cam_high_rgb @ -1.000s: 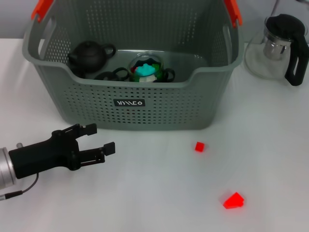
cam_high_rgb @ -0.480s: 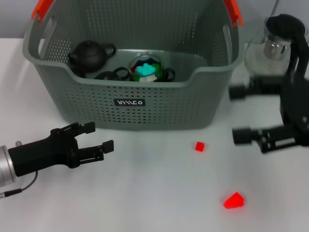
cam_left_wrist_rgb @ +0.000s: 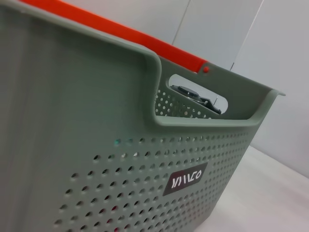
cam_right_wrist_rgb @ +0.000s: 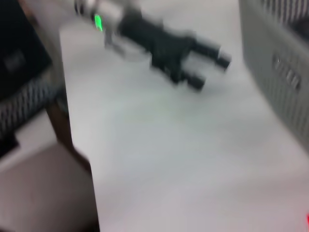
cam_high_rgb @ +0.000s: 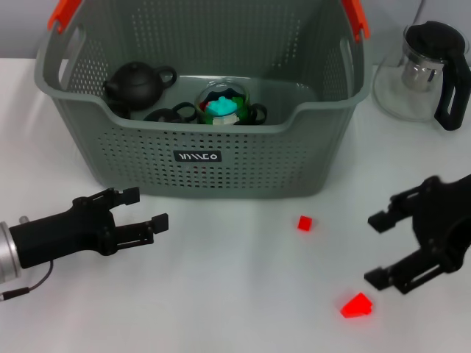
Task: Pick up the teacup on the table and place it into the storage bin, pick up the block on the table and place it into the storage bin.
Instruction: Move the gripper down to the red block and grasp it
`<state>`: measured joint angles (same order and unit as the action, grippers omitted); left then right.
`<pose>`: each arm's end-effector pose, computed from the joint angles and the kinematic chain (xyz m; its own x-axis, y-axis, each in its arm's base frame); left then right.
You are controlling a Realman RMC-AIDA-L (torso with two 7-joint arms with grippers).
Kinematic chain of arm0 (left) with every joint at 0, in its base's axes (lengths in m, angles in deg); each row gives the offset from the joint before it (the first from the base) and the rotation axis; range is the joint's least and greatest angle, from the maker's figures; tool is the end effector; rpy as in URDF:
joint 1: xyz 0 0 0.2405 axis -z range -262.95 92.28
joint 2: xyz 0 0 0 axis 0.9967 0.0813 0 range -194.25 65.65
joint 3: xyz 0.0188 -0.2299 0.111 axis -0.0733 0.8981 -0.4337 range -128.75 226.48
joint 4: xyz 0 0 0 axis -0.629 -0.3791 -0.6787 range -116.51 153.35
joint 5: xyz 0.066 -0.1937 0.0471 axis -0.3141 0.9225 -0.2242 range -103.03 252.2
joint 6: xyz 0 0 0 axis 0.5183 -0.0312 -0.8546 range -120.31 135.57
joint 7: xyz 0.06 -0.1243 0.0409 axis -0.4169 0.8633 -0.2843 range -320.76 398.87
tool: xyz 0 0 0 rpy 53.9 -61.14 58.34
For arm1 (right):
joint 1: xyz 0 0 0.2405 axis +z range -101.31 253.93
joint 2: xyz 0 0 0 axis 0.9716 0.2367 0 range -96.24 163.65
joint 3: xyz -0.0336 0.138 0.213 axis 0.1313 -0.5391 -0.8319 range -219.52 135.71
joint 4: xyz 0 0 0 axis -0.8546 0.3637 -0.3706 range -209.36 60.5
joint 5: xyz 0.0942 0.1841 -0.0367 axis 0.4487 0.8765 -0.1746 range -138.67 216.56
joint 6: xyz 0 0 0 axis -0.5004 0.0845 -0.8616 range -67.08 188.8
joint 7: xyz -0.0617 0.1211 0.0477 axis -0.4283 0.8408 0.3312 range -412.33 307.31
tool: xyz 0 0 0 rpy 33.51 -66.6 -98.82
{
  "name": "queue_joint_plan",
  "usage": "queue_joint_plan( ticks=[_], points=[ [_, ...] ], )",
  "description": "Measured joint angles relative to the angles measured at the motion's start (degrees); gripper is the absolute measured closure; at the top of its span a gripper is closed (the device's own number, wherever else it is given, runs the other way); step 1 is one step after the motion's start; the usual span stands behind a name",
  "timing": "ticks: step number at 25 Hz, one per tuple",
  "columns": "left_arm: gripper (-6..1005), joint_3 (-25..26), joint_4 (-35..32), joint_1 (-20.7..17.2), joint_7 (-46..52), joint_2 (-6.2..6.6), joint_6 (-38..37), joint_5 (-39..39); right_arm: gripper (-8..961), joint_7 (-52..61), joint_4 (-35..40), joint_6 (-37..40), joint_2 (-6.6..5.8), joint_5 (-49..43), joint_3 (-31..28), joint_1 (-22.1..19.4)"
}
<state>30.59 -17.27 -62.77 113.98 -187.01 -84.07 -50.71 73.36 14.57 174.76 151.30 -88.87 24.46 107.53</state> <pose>-0.3237 0.2733 -0.0034 0.6367 0.4697 0.6116 0.6851 -0.7085 -0.1691 0.1503 0.3009 0.0522 0.9304 -0.3399 0.1374 -0.3396 -0.9402 -0.0266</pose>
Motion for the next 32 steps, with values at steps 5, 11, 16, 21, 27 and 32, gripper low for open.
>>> queue_joint_plan(
  ticks=[5,11,16,21,27,32],
  points=[
    [70,0.0,-0.1,-0.2,0.4,0.10,0.2,0.2,69,1.1,-1.1,-0.2,2.03,-9.6,10.0,4.2],
    [70,0.0,0.2,-0.1,0.4,0.11,1.4,0.2,86,4.6,-8.2,-1.8,2.70,-14.1,19.2,8.3],
    [70,-0.3,0.3,0.1,0.4,0.05,2.2,0.1,102,5.7,-14.6,-6.9,2.73,-16.4,22.8,9.5],
    [70,-0.3,0.4,0.1,0.4,-0.05,2.2,0.0,119,6.2,-16.8,-11.9,2.72,-17.2,24.9,9.5],
    [71,-0.4,0.4,0.1,0.4,-0.07,2.2,0.0,139,6.8,-18.2,-16.0,2.73,-17.7,28.9,9.1],
    [71,-0.4,0.4,0.1,0.4,-0.10,2.2,0.0,156,8.0,-20.2,-18.2,2.73,-19.1,31.4,9.2]
  ],
)
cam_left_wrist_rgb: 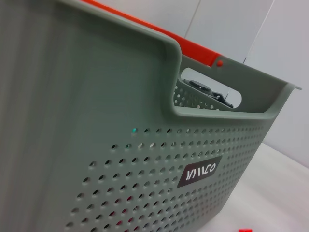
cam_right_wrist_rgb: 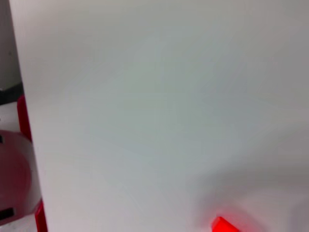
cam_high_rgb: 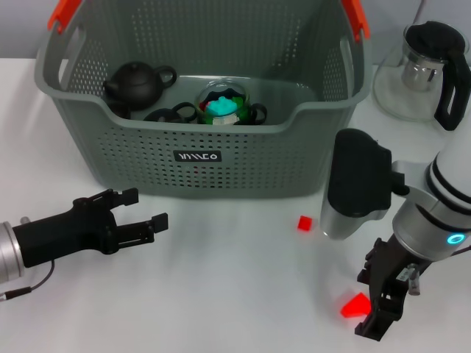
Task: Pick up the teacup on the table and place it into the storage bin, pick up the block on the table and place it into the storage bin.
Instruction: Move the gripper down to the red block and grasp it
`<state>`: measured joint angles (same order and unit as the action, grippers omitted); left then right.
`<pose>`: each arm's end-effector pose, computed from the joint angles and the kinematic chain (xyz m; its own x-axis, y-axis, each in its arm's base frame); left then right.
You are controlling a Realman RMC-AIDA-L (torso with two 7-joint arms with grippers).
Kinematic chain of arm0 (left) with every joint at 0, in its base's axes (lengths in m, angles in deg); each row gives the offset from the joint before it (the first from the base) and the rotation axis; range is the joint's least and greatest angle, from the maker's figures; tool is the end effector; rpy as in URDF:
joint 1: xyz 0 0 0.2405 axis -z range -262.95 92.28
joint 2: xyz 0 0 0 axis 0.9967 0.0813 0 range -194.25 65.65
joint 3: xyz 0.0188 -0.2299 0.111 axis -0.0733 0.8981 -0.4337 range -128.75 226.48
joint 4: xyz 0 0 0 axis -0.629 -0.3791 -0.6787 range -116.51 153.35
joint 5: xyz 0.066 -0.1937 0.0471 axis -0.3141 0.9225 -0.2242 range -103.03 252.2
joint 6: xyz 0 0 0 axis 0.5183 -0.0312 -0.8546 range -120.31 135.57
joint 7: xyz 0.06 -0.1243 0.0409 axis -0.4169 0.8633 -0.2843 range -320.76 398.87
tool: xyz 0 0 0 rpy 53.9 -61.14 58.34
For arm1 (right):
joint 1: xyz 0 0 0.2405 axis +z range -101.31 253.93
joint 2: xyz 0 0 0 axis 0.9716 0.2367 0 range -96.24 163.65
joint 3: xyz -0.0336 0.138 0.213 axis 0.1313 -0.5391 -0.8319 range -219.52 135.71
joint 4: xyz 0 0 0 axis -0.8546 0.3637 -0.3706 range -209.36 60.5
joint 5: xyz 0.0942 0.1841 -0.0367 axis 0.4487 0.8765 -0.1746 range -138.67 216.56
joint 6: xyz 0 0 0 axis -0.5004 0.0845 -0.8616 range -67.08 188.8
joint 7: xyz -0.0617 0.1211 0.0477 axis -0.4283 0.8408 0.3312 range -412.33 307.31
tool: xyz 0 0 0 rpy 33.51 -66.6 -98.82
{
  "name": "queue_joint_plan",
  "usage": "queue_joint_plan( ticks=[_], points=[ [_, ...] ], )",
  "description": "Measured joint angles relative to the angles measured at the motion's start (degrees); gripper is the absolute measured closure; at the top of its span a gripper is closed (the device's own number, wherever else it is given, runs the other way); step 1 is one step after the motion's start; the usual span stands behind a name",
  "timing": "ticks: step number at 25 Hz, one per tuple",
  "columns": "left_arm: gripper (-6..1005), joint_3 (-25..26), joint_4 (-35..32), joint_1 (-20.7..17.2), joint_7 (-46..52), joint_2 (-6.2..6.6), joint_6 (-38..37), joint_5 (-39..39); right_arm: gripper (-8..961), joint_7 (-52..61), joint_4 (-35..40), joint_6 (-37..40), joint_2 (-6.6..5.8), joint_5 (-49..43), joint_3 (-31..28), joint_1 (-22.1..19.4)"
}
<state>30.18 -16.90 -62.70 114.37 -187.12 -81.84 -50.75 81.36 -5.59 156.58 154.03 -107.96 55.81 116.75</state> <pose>-0.3270 0.2759 -0.0062 0.6343 0.4838 0.6029 0.7007 -0.6894 -0.1840 0.1685 0.3110 -0.0640 0.7615 -0.2330 0.6049 -0.2432 -0.9677 -0.0666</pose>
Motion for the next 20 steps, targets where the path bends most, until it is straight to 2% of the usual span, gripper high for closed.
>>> queue_joint_plan(
  ticks=[20],
  points=[
    [72,0.1,0.0,-0.5,0.0,-0.05,0.0,0.0,209,1.5,-3.4,-5.1,0.43,-0.2,4.3,0.8]
  ],
)
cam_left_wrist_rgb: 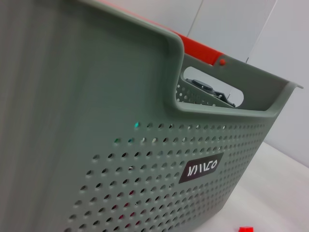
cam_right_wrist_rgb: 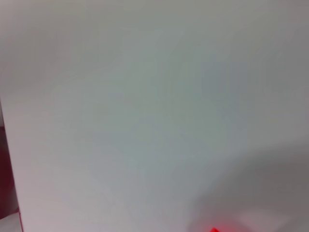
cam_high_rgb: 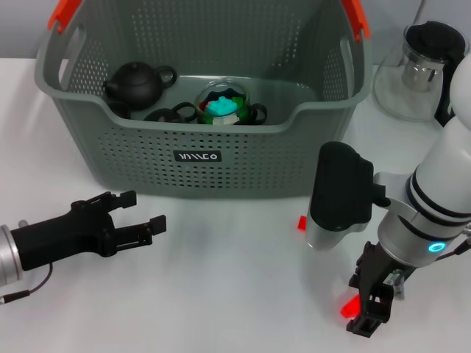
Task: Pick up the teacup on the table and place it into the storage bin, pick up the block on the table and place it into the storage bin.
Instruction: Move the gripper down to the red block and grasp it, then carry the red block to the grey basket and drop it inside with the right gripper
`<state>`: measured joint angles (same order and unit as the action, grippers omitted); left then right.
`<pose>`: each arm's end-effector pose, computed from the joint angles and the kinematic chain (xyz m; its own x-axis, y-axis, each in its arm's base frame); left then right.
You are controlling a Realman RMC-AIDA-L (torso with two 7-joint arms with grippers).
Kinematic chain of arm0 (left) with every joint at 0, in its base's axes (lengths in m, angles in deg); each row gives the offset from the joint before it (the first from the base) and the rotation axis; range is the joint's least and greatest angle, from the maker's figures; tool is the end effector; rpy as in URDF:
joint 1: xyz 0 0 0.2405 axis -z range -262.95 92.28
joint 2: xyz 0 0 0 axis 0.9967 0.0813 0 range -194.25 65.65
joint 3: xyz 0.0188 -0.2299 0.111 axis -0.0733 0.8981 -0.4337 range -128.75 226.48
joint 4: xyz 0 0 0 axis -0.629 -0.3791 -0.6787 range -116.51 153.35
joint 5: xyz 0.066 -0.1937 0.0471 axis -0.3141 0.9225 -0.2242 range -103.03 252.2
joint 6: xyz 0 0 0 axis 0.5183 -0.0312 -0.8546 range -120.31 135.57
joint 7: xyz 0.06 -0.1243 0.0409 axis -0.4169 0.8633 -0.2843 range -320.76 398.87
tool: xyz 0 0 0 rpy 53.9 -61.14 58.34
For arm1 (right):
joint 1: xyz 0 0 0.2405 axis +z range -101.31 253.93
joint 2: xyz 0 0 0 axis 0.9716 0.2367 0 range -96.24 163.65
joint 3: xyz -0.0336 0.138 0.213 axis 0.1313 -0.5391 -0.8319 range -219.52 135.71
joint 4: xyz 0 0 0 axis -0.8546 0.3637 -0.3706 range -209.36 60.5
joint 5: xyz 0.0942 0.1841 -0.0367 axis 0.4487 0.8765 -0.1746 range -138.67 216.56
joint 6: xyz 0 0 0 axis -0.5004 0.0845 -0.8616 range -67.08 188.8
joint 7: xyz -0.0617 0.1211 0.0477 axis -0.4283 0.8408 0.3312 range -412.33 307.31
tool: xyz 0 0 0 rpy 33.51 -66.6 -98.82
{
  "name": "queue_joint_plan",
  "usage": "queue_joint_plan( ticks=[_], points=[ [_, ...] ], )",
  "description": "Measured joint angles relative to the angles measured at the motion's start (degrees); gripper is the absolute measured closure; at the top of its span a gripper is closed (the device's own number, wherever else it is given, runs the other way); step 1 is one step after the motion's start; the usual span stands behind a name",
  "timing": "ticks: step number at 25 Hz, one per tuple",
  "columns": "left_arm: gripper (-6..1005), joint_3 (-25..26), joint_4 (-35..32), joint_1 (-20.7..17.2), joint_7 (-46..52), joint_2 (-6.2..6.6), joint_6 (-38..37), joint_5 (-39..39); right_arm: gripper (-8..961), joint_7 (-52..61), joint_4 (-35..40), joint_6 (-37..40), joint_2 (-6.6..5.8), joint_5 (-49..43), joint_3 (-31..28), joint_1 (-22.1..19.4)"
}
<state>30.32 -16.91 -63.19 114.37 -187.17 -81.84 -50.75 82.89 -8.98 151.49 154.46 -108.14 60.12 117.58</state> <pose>-0.3293 0.2730 -0.0063 0.6287 0.4890 0.6047 0.7077 -0.6821 -0.1841 0.1725 0.3112 -0.0817 0.7536 -0.2196 0.6196 -0.2164 -0.9729 -0.0816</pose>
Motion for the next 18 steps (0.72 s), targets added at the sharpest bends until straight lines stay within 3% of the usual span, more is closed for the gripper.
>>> queue_joint_plan(
  ticks=[11,14,18],
  points=[
    [72,-0.1,0.0,0.0,0.0,-0.09,0.0,-0.1,278,0.4,1.6,0.0,-0.03,0.2,2.2,-0.3],
    [72,-0.1,0.0,0.0,0.0,-0.09,0.0,-0.1,503,0.5,2.0,0.1,-0.08,0.2,2.2,-0.4],
    [72,0.0,0.0,0.0,0.0,-0.09,0.1,-0.1,517,0.8,2.1,0.3,-0.08,-0.1,2.3,-0.4]
  ],
)
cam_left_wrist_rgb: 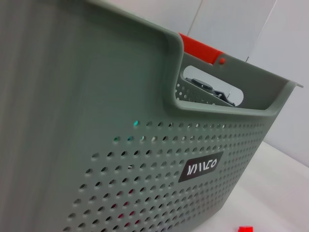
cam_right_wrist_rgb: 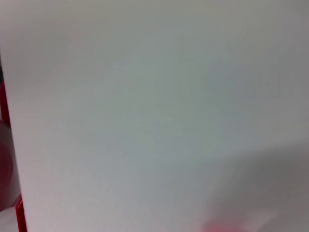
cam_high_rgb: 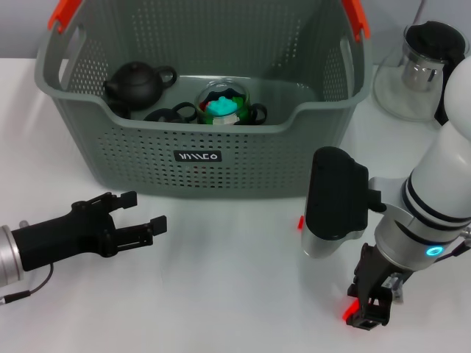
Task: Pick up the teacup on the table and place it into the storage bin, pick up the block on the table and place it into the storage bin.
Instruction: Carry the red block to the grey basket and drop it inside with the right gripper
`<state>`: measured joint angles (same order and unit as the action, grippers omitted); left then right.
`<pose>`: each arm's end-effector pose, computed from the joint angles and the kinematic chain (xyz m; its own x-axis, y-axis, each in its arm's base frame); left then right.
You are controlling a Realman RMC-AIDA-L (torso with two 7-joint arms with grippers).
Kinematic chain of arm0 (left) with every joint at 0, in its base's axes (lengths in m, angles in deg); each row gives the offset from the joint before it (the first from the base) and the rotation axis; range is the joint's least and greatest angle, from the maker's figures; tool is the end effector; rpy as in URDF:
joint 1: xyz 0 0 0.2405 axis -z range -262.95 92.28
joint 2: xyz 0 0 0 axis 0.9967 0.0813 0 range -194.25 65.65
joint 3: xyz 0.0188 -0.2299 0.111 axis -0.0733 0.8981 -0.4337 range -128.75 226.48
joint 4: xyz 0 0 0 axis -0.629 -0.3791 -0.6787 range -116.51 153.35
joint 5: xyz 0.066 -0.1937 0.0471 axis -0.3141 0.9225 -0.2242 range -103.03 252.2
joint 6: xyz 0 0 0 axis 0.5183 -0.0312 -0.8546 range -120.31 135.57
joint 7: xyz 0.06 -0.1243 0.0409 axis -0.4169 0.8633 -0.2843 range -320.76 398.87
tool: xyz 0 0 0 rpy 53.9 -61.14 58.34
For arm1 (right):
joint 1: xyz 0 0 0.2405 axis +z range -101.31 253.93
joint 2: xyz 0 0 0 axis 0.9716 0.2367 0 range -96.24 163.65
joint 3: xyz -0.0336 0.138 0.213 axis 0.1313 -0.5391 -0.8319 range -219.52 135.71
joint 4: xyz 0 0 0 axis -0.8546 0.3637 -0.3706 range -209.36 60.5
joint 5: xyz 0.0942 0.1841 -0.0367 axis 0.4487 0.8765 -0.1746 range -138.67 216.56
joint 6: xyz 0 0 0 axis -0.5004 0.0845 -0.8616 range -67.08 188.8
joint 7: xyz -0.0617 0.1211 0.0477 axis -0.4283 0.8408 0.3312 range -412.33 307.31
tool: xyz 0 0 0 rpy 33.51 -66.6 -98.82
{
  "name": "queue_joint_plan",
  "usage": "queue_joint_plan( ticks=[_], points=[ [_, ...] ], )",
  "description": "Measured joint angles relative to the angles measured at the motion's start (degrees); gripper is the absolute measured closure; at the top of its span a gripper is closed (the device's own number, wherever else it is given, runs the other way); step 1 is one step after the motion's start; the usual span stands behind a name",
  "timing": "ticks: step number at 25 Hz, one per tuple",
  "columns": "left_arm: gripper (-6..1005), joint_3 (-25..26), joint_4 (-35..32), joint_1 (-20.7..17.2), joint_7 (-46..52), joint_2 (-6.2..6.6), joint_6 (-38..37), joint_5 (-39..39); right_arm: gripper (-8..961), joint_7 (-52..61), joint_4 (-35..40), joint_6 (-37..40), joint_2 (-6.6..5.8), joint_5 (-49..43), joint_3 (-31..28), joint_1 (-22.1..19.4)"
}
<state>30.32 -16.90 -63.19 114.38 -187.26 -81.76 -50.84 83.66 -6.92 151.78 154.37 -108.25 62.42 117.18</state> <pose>-0.3292 0.2728 -0.0071 0.6282 0.4906 0.6039 0.7084 -0.6816 -0.1831 0.1681 0.3066 -0.0837 0.7530 -0.1890 0.6303 -0.1848 -0.9801 -0.0731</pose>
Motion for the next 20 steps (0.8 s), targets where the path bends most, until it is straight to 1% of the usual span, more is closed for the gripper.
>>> queue_joint_plan(
  ticks=[6,8,9,10,13,15,19,20],
  points=[
    [73,0.0,0.0,0.0,0.0,0.00,0.0,0.0,538,0.7,1.9,0.7,-0.22,0.0,-0.2,-0.5],
    [73,-0.1,0.0,-0.1,0.0,0.00,0.0,0.0,542,0.5,4.5,1.8,-0.36,0.3,-1.6,-1.3],
    [73,0.0,0.0,-0.1,0.0,0.00,0.0,0.0,542,-0.7,8.5,3.2,-0.43,1.1,-4.8,-2.6],
    [73,0.0,0.0,-0.1,0.0,0.00,0.0,0.0,542,-0.7,8.5,3.2,-0.43,1.1,-4.8,-2.6],
    [73,0.1,0.0,-0.2,0.0,0.01,0.0,0.0,543,-4.5,12.8,5.8,-0.48,5.4,-13.2,-4.7],
    [73,0.2,0.0,-0.2,0.0,0.00,0.0,0.0,543,-8.8,13.5,8.1,-0.47,11.1,-21.2,-5.8],
    [73,0.1,0.0,-0.2,0.0,0.00,0.7,0.0,543,-17.8,11.3,12.4,-0.49,24.4,-38.0,-7.9],
    [73,0.0,0.0,-0.2,0.0,0.00,0.8,0.0,544,-19.8,10.3,13.4,-0.54,27.7,-41.4,-8.2]
  ],
)
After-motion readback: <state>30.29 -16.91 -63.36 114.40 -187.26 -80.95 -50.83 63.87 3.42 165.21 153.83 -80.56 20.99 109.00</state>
